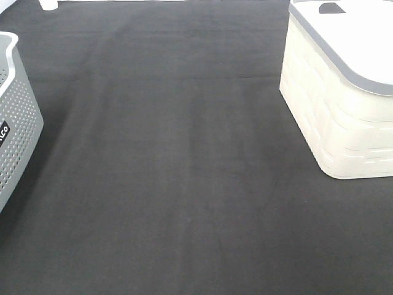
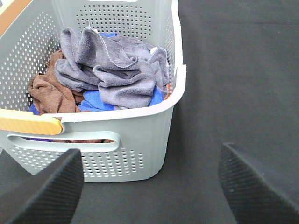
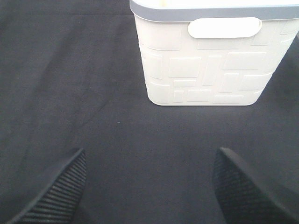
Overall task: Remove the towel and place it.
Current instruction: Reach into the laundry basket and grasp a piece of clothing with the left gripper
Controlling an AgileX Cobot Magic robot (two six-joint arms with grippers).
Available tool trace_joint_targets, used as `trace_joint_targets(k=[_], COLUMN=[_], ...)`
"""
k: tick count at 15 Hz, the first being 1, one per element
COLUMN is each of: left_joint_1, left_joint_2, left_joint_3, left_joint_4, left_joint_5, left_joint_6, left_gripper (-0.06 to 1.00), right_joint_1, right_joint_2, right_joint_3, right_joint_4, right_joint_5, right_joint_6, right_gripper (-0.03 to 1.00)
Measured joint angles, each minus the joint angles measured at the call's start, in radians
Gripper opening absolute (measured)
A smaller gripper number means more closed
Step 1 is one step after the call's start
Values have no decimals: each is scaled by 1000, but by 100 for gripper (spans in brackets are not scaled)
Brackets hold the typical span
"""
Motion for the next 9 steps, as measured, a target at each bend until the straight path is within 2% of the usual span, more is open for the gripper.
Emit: trace_joint_targets(k=[9], left_joint_1=[0], left_joint_2=[0], left_joint_3=[0], left_joint_4=[9], left_joint_5=[0], left_joint_6=[-26], left_gripper=[74], right_joint_1=[0], right_joint_2=[0], right_joint_3=[0], right_joint_4=[1], right_joint_5=[0], right_joint_6=[0], right_gripper=[74])
